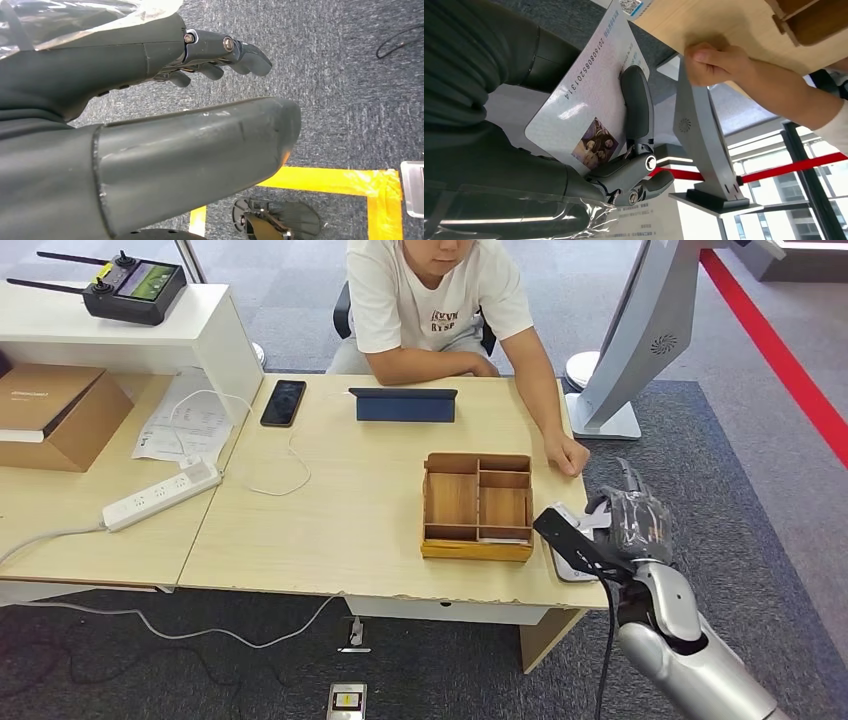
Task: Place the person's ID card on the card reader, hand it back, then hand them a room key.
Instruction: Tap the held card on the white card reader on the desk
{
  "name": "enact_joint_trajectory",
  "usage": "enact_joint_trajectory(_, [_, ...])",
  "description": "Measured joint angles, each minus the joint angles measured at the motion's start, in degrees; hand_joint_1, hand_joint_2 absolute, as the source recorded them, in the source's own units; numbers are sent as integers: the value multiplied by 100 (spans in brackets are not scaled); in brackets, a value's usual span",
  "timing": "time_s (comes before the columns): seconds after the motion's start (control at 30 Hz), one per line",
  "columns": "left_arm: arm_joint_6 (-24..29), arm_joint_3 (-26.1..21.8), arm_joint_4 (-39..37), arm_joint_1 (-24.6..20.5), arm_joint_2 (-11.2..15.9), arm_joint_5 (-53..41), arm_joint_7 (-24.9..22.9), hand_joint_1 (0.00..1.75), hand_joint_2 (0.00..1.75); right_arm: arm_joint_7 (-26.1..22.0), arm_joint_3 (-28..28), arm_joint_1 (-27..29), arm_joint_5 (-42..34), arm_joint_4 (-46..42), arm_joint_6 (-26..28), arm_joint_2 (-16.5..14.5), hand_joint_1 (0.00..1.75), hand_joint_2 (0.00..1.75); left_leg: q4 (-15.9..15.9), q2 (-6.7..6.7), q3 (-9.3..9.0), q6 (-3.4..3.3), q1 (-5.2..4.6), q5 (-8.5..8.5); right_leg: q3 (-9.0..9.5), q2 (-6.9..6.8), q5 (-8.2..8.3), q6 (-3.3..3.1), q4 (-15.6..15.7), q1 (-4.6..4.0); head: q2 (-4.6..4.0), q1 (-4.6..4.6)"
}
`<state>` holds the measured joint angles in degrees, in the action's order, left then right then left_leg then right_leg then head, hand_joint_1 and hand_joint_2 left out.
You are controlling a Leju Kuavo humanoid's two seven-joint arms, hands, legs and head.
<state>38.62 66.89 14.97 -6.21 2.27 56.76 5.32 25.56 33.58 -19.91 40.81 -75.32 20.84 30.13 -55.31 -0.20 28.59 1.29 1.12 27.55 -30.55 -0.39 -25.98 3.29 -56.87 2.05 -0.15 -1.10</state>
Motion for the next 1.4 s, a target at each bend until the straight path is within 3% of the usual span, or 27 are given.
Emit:
enact_joint_trajectory(0.87, [-20,21,2,-32,-22,46,14,0,0,-359,179,-638,-854,2211,-21,-576,175,175,0,-1,2,0,0,0,-1,-1,0,0,0,0,0,0])
enact_joint_trajectory(1.4, [-20,28,2,-33,-10,133,-32,0,0,-623,260,-692,-1181,2938,160,-776,175,175,0,0,-3,0,0,0,1,0,0,0,0,0,0,-1])
